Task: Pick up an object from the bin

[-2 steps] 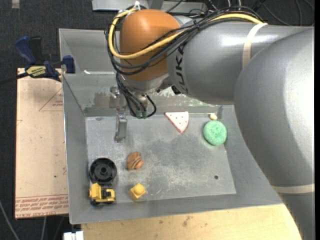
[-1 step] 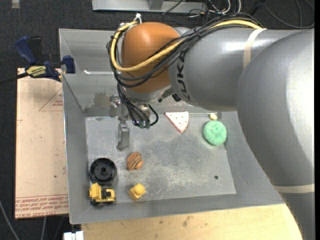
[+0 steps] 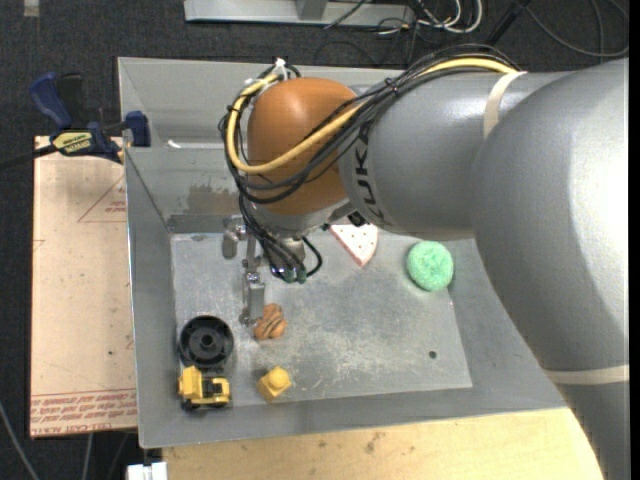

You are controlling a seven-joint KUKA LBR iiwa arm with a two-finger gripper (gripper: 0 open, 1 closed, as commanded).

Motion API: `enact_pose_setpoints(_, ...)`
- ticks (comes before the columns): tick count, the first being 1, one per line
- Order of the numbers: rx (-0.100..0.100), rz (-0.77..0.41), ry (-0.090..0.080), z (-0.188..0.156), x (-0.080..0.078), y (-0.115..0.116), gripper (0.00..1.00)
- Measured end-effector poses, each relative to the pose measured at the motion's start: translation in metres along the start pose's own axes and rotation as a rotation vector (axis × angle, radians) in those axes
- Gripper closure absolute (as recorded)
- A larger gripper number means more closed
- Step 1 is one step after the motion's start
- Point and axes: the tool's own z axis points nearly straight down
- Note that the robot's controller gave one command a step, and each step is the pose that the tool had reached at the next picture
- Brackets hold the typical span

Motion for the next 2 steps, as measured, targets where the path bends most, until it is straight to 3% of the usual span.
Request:
enact_pose_setpoints(1,-0.001,0.155,-0.003,0.023,0.007,-0.002,0.00)
enact_pose_setpoints(2,0.000,-0.137,-0.004,0.056,0.023,-0.003,0.00)
